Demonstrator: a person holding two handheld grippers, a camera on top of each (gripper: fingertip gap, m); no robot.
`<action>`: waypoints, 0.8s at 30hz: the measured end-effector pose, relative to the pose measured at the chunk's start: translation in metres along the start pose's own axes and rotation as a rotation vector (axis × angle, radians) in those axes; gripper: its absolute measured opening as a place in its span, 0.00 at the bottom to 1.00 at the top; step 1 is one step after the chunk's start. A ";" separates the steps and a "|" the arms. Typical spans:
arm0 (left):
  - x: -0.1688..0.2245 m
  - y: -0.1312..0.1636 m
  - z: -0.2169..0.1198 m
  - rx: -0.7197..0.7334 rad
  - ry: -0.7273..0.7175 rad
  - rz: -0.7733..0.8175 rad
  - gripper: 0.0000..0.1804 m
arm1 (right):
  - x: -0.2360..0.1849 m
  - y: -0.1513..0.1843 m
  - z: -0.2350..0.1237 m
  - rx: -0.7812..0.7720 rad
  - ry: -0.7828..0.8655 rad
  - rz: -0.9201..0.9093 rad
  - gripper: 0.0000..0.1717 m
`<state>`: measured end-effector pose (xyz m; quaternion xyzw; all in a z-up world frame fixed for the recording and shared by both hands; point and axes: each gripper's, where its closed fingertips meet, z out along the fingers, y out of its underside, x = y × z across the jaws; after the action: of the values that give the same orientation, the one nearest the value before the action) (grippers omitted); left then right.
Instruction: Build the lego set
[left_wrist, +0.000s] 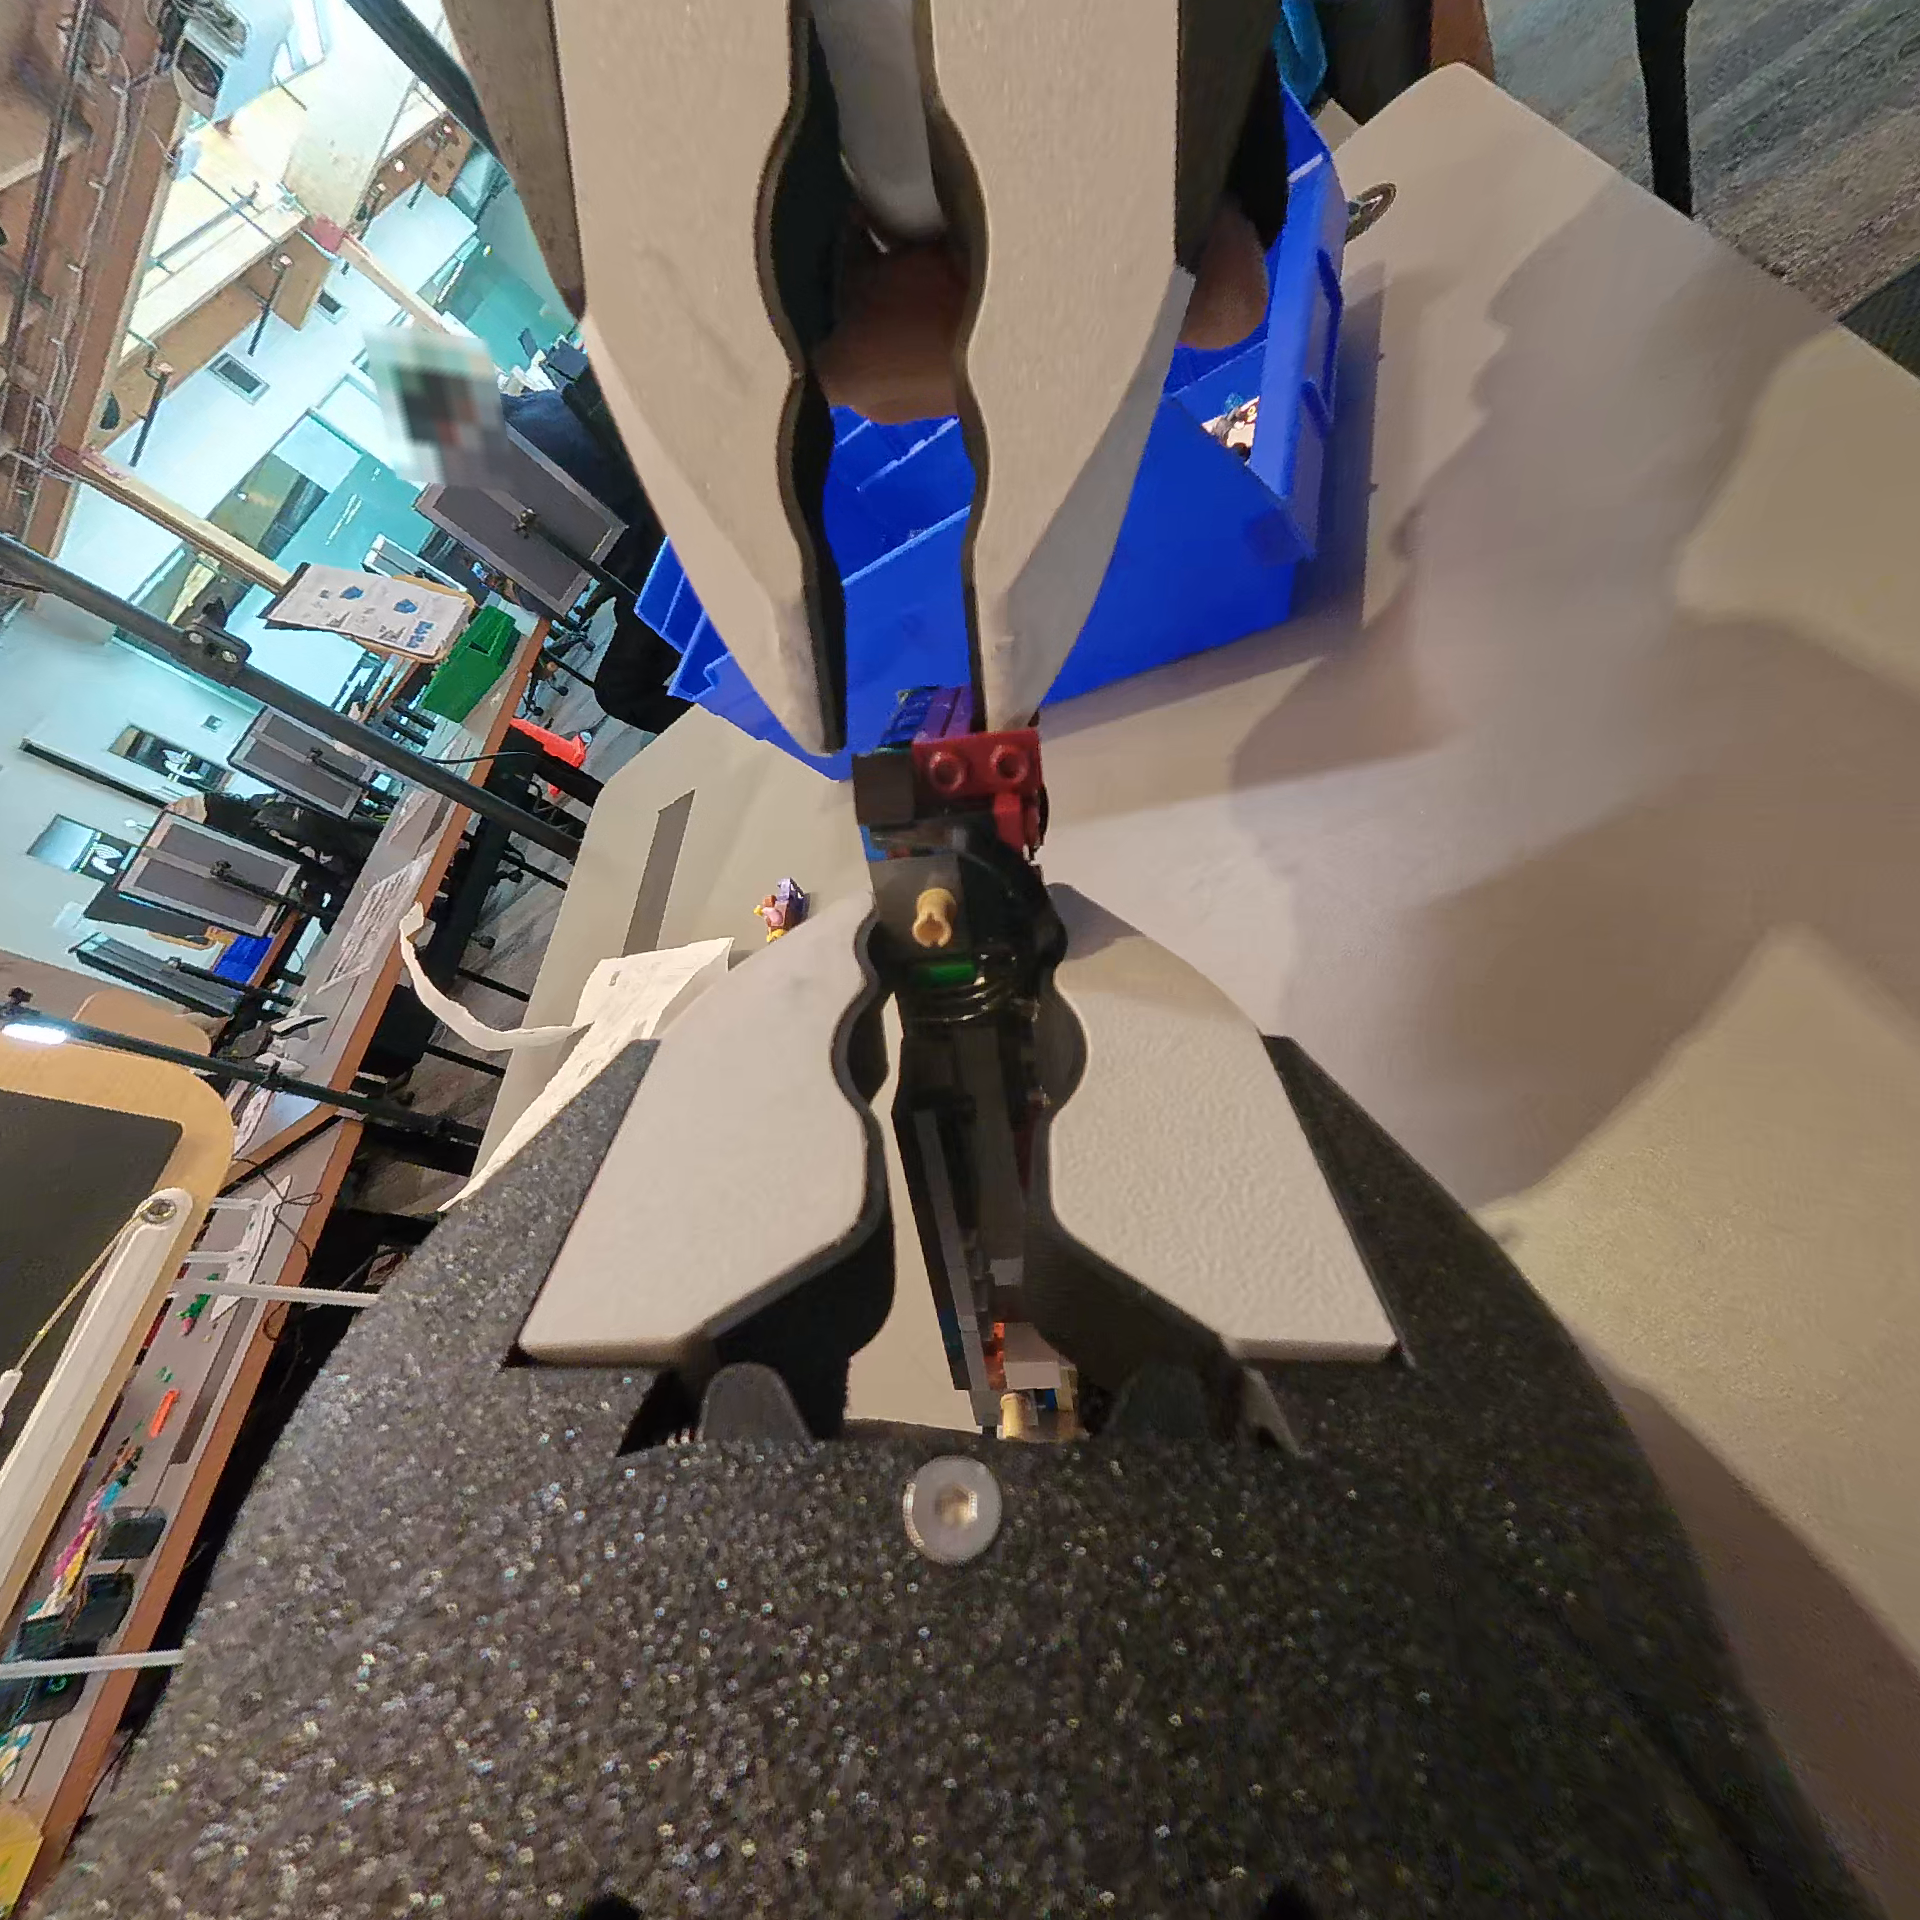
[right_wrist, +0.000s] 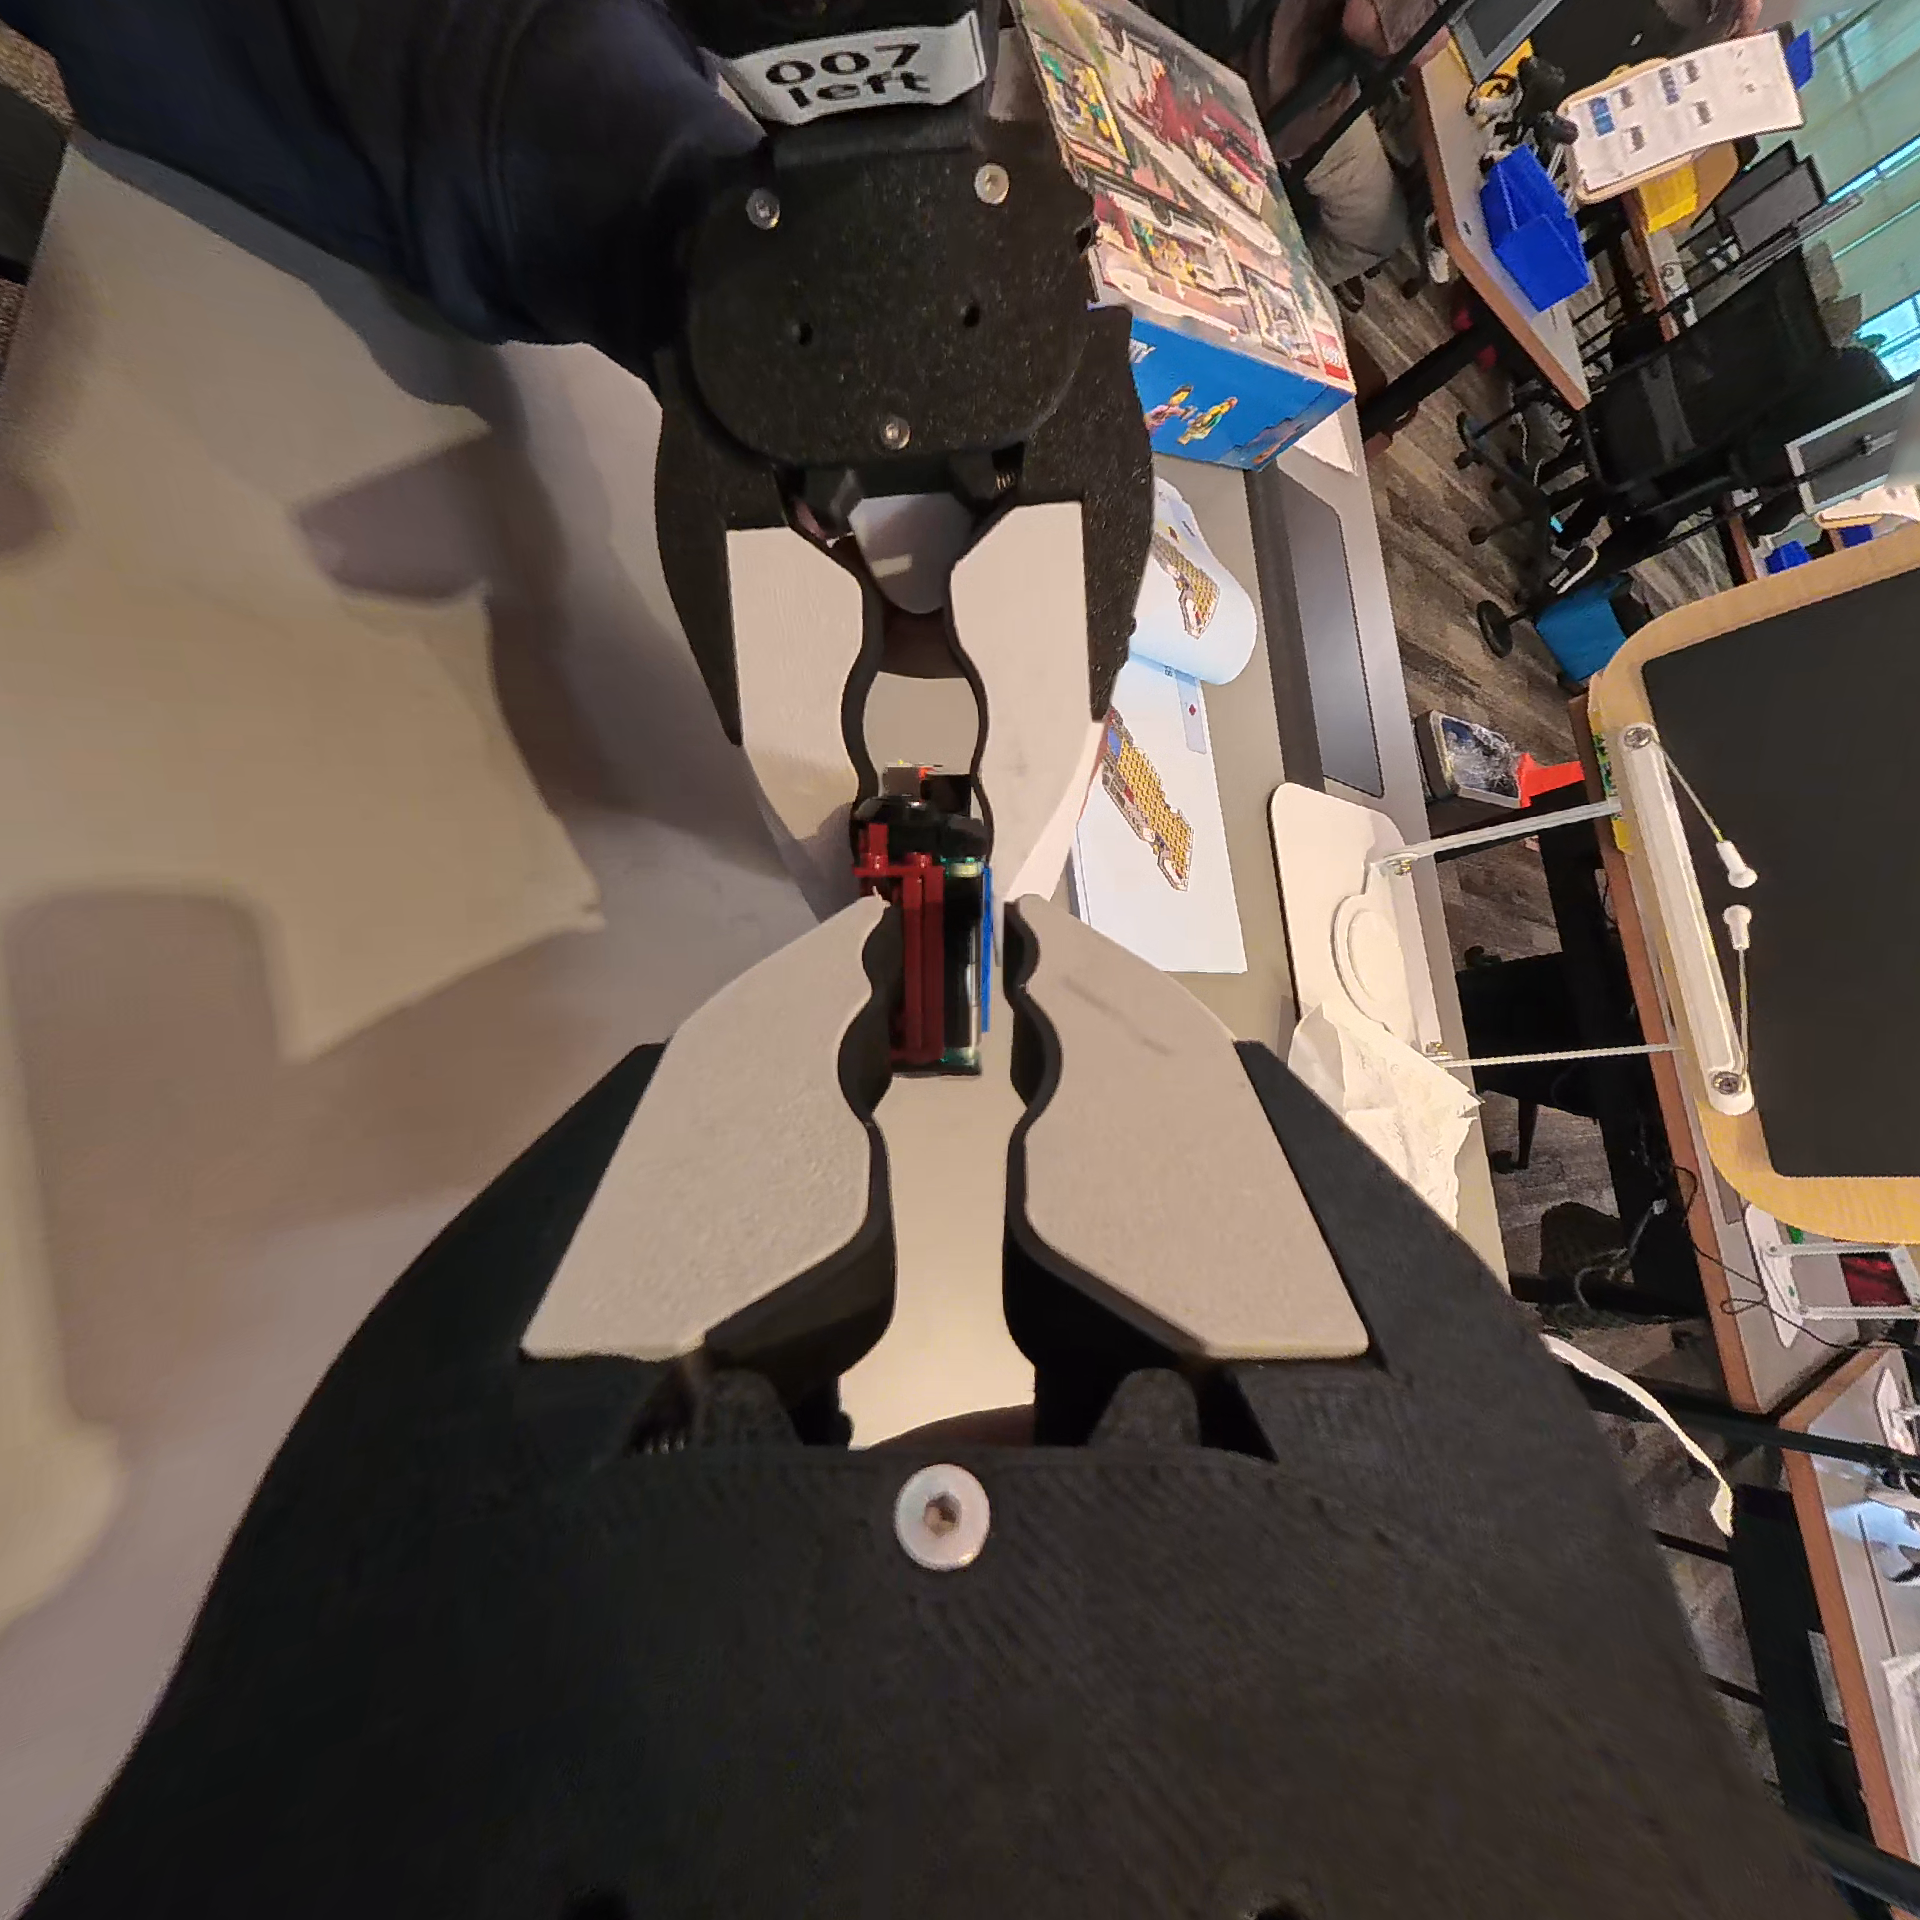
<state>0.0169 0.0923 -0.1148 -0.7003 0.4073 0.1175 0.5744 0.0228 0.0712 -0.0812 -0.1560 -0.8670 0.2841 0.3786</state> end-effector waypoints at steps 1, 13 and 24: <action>0.000 0.000 0.000 -0.001 -0.002 0.001 0.14 | 0.000 0.000 0.000 -0.002 -0.003 0.001 0.11; -0.001 0.000 0.000 0.006 -0.005 -0.005 0.14 | -0.003 -0.003 -0.001 0.015 -0.023 -0.026 0.09; -0.002 -0.003 -0.002 0.022 -0.003 -0.009 0.14 | -0.002 -0.006 0.000 0.031 -0.034 -0.059 0.09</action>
<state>0.0168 0.0914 -0.1110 -0.6957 0.4043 0.1115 0.5832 0.0239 0.0652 -0.0785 -0.1196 -0.8729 0.2887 0.3746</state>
